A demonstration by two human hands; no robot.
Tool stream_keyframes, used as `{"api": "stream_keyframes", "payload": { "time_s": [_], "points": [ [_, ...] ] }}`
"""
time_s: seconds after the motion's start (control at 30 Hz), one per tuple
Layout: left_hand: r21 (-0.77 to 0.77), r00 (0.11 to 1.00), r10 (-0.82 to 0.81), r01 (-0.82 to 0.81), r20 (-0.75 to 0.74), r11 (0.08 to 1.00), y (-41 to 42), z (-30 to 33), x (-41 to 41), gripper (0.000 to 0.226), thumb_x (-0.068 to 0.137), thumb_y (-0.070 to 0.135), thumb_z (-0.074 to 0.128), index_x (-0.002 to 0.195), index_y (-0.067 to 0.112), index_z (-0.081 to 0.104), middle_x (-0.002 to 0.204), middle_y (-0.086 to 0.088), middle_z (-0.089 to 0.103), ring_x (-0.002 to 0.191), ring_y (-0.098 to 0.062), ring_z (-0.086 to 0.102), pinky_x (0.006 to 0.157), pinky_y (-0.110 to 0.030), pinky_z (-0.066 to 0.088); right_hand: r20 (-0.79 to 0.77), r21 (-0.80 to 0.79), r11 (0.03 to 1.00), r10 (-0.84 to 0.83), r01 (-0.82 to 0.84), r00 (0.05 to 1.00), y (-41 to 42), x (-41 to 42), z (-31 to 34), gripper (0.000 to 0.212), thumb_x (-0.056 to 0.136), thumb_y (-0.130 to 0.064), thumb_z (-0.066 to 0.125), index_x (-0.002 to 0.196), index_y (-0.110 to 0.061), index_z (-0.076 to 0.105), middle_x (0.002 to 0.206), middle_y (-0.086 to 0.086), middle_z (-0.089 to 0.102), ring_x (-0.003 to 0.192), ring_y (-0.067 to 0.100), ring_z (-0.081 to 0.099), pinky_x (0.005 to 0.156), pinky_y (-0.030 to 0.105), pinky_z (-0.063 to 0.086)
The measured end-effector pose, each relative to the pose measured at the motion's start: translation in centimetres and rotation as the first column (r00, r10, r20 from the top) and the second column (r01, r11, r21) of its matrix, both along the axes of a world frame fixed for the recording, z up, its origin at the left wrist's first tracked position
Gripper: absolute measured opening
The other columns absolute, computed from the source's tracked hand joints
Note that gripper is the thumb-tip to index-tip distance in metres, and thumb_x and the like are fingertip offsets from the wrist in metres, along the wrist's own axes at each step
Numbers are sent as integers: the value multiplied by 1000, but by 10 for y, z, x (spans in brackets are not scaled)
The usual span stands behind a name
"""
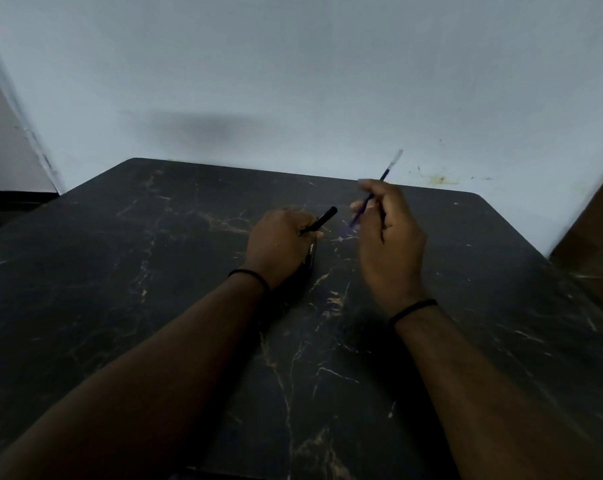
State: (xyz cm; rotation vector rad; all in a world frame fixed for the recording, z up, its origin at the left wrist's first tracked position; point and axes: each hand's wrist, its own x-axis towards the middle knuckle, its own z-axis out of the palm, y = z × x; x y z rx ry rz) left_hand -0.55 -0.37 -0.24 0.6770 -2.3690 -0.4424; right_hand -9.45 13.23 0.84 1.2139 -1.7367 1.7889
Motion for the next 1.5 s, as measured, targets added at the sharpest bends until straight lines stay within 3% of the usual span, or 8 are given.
{"api": "stream_keyframes", "payload": {
  "time_s": [0.17, 0.33, 0.57, 0.73, 1.0, 1.23, 1.33, 1.5],
  "points": [
    [3, 999, 10, -9, -31, 1000, 0, 1, 2, 35, 87, 29, 70, 59, 28, 49, 56, 11, 47, 54, -7, 45, 49, -25, 26, 88, 43, 999, 24, -28, 996, -2, -1, -3, 20, 96, -10, 60, 112, -17, 68, 100, -6, 73, 86, 4, 67, 74, 24, 55],
    [-8, 1000, 12, -12, -24, 1000, 1, 2, 3, 23, 88, 29, 70, 68, 22, 61, 63, 8, 55, 58, -11, 51, 51, -25, 31, -99, -42, 998, -54, 50, 994, 3, 2, -1, 33, 103, -30, 48, 96, -5, 68, 77, 5, 66, 71, 21, 65, 64, 31, 51],
    [-31, 1000, -27, 27, 0, 999, -1, 1, 1, 18, 91, 30, 67, 93, 14, 75, 79, -2, 67, 70, -18, 60, 62, -33, 51, -70, -104, 995, -5, -3, 998, 3, 3, -3, 36, 105, -31, 37, 104, -9, 66, 79, -9, 60, 73, -1, 59, 67, 10, 43],
    [-57, 996, -67, 64, -52, 996, -1, 0, 0, 12, 89, 30, 69, 91, 20, 76, 73, 7, 57, 68, -14, 53, 55, -26, 36, -41, -100, 995, 5, -9, 999, 0, 2, -4, 38, 105, -35, 36, 104, -11, 65, 78, -12, 59, 73, 0, 60, 67, 8, 44],
    [-121, 998, -61, 58, -21, 991, -2, 1, -1, 13, 89, 32, 67, 95, 23, 75, 78, 5, 56, 70, -15, 51, 57, -28, 40, -17, -92, 996, 13, -14, 1000, -1, 4, -4, 35, 104, -33, 38, 102, -13, 65, 76, -12, 60, 71, 1, 61, 66, 10, 45],
    [-48, 942, -238, 234, -235, 971, 11, 3, -2, 16, 85, 24, 74, 96, 15, 79, 74, 14, 63, 65, 5, 55, 61, -14, 43, -60, 71, 997, 45, -41, 997, -1, 5, -4, 30, 102, -29, 49, 110, -6, 67, 100, 5, 64, 89, 14, 60, 76, 17, 46],
    [-12, 886, -327, 342, -328, 940, 17, 4, 0, 7, 85, 19, 73, 89, 16, 77, 76, 5, 72, 64, -3, 63, 61, -13, 47, -93, 136, 990, 56, -43, 994, -4, 4, -4, 27, 99, -29, 56, 112, -8, 67, 100, 1, 58, 86, 12, 54, 73, 15, 43],
    [65, 895, -276, 317, -350, 946, 12, 5, 2, 11, 80, 29, 79, 86, 20, 76, 61, 25, 63, 55, 13, 53, 54, -4, 40, -6, 78, 994, 78, -77, 997, -5, 5, -8, 8, 98, -19, 61, 103, -17, 67, 93, -6, 64, 82, 3, 61, 73, 18, 50]
  ]
}}
